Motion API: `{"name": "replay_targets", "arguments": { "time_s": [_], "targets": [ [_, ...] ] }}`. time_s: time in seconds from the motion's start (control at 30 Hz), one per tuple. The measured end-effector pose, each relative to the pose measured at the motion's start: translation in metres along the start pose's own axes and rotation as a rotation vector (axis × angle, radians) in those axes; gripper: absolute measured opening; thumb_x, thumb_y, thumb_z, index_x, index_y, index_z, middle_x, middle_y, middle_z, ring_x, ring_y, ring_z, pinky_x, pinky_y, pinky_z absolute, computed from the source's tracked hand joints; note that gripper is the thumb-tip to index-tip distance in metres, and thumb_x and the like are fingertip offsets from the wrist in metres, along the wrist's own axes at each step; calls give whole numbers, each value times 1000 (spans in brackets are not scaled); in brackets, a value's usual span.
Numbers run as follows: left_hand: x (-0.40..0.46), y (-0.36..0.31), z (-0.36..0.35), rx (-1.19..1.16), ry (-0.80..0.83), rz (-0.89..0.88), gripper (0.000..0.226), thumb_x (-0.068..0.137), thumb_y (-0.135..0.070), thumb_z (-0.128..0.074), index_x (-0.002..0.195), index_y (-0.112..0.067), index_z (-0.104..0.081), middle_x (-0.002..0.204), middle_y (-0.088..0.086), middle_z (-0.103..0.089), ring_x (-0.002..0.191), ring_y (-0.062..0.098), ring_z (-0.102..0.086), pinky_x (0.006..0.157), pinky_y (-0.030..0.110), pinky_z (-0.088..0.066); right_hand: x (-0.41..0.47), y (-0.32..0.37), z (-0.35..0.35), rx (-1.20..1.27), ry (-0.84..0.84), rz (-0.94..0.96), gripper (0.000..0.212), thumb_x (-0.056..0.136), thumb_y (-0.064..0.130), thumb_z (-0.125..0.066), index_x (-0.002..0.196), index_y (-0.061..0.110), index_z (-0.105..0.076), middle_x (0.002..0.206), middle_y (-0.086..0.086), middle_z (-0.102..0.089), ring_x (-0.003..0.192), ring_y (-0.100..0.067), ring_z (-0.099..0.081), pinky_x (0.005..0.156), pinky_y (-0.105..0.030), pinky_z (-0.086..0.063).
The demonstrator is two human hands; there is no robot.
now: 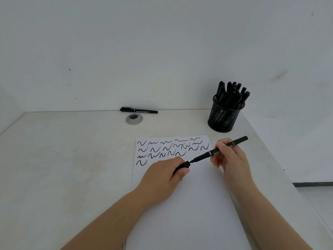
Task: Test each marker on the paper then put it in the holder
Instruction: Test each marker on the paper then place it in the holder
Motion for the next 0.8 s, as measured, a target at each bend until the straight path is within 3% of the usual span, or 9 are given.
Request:
{"name": "replay_targets", "arguments": {
  "time_s": [0.1, 0.3, 0.53, 0.8],
  "targets": [
    [0, 0, 0, 3, 6, 8, 14, 95, -36, -39, 82, -32, -41, 74, -7, -56, 68, 14, -49, 62, 28, -35, -2, -1, -3, -48, 27, -21, 23, 92, 7, -46, 70, 15, -50, 47, 1, -56, 46, -14, -48, 47, -22, -37],
    [1, -1, -1, 19, 5, 0, 15, 96, -36, -39, 81, -34, -39, 65, -10, -46, 62, 11, -43, 56, 27, -30, -8, 1, -12, -148, 151, 3, 18, 91, 6, -51, 74, 13, -50, 51, -3, -62, 45, -13, -52, 45, -19, -40],
    [2, 4, 0, -41, -31, 18, 21, 96, -36, -36, 87, -26, -52, 65, -6, -49, 59, 13, -42, 56, 28, -31, -12, -2, -19, -213, 246, 6, 13, 90, 6, -54, 77, 9, -53, 56, 0, -63, 49, -11, -53, 49, -19, -44],
    [2, 6, 2, -55, -68, 33, 23, 97, -32, -38, 75, -31, -46, 52, -10, -41, 55, 4, -43, 50, 17, -28, -9, -10, -20, -129, 265, -28, 14, 90, 5, -53, 76, 7, -51, 56, -2, -61, 49, -16, -51, 50, -21, -43]
  ]
}}
Point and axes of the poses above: each hand's wrist, its own x-axis towards the middle knuckle, its own z-axis out of the back of the hand, y = z × x, the point moved 3 cm from there along x, towards the middle knuckle
